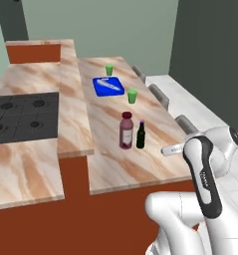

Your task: Place the drinks on the dining counter in a tight cluster.

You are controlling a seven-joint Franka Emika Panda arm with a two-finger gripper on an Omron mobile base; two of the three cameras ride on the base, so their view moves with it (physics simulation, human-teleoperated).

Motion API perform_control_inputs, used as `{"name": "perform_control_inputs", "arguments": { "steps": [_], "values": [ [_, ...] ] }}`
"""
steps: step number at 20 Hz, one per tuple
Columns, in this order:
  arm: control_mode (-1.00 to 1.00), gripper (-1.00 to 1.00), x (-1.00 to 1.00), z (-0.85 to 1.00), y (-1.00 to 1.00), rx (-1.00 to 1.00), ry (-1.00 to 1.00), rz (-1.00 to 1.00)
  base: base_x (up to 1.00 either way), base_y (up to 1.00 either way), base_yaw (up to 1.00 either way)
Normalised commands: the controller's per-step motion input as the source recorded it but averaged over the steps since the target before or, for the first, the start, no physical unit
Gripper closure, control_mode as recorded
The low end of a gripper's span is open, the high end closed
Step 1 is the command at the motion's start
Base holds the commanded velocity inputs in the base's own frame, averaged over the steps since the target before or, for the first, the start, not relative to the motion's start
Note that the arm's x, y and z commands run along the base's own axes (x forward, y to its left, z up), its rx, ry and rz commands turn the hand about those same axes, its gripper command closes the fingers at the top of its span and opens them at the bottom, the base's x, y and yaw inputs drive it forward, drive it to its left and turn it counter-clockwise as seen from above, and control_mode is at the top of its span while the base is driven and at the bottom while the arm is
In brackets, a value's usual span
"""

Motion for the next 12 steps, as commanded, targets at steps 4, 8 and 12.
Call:
{"name": "perform_control_inputs", "arguments": {
  "steps": [4,8,12],
  "values": [
    [1.00,-1.00,0.00,0.00,0.00,0.00,0.00,0.00,-0.50,0.19,0.13],
    [1.00,-1.00,0.00,0.00,0.00,0.00,0.00,0.00,-0.41,0.42,0.33],
    [1.00,-1.00,0.00,0.00,0.00,0.00,0.00,0.00,-0.16,0.37,0.85]
  ]
}}
